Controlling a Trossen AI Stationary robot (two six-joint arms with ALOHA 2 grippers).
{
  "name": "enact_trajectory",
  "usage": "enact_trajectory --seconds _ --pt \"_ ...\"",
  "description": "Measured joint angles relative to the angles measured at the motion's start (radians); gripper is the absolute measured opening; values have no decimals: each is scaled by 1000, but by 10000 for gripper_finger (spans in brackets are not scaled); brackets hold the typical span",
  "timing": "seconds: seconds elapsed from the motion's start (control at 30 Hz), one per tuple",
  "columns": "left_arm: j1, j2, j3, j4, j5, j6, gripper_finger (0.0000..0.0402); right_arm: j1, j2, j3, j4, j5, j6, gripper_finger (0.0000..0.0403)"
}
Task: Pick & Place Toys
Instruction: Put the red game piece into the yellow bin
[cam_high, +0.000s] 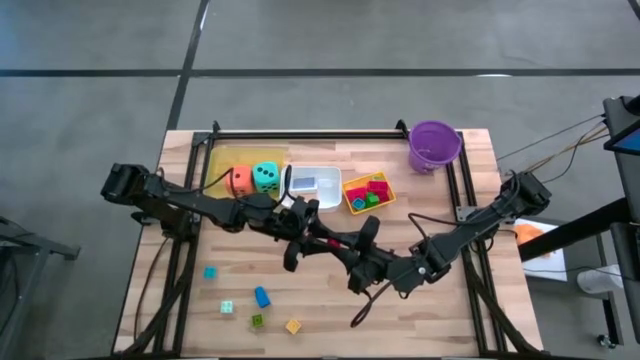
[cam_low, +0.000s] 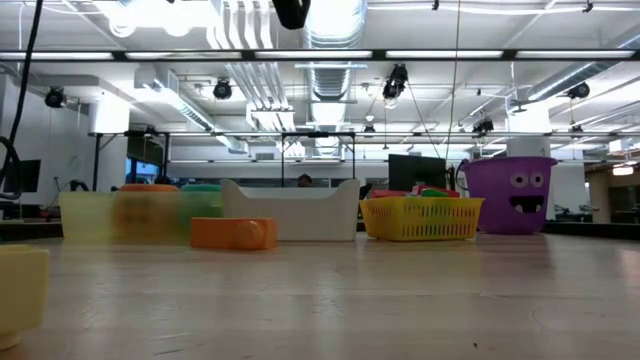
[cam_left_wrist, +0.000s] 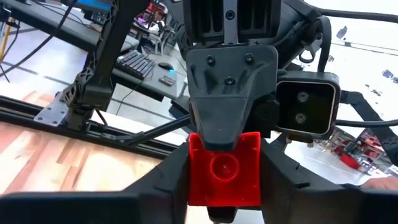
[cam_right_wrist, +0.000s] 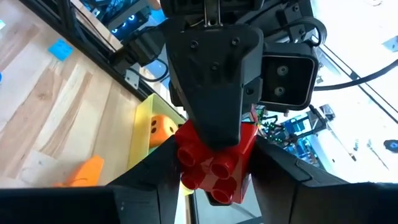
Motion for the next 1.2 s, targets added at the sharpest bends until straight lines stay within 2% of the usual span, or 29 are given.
enact_trajectory --seconds 0.27,0.47,0.63,0.83,1.03,1.2 --pt "0 2 -1 -11 15 3 306 0 -15 2 -34 -1 91 147" --pt "5 -14 -1 -91 21 0 379 -9 -46 1 -108 -22 191 147" --pt "17 -84 -1 -270 15 -2 397 -36 -80 -2 -241 -59 318 147" --pt "17 -227 -2 -531 -60 0 391 -134 -150 -2 -432 -209 518 147" --pt "14 -318 -2 -704 -187 22 391 -326 -192 -4 -624 -409 670 147" --pt "14 -368 -3 -811 -268 37 391 -511 -186 -26 -672 -580 722 147"
